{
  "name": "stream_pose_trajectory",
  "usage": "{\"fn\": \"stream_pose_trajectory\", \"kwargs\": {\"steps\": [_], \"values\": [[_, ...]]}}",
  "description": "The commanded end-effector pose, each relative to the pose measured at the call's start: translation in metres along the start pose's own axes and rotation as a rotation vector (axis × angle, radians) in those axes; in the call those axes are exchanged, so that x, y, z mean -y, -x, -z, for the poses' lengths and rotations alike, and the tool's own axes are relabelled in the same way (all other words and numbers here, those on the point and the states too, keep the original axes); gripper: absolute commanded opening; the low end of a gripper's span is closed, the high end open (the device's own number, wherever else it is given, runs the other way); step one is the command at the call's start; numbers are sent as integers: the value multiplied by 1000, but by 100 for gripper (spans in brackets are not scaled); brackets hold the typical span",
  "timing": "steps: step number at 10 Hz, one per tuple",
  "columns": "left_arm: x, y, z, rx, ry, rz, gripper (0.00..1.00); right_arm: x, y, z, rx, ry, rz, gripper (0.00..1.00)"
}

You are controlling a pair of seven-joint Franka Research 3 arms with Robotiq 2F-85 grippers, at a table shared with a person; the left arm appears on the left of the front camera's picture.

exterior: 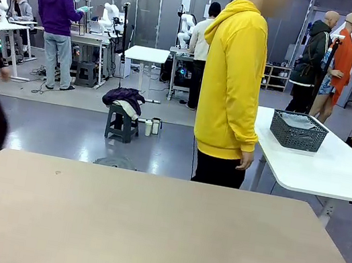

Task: Fold the towels and place them in the basket.
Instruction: Stack the folded Towel with hook on the right side of the table.

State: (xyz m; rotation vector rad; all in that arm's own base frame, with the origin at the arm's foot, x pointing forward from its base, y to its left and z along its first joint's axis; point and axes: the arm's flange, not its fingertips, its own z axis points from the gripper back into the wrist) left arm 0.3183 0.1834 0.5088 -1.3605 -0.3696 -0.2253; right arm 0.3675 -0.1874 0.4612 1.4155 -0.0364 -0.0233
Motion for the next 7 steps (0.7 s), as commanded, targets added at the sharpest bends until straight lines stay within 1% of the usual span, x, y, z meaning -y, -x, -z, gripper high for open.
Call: {"fn": "stream_pose_trajectory", "kwargs": {"steps": [1,7], "values": [[0,0,0,5,12,7,100,0,2,-1,-7,-1,-13,100],[0,0,0,5,12,7,100,0,2,-1,-7,-1,-13,100]]}}
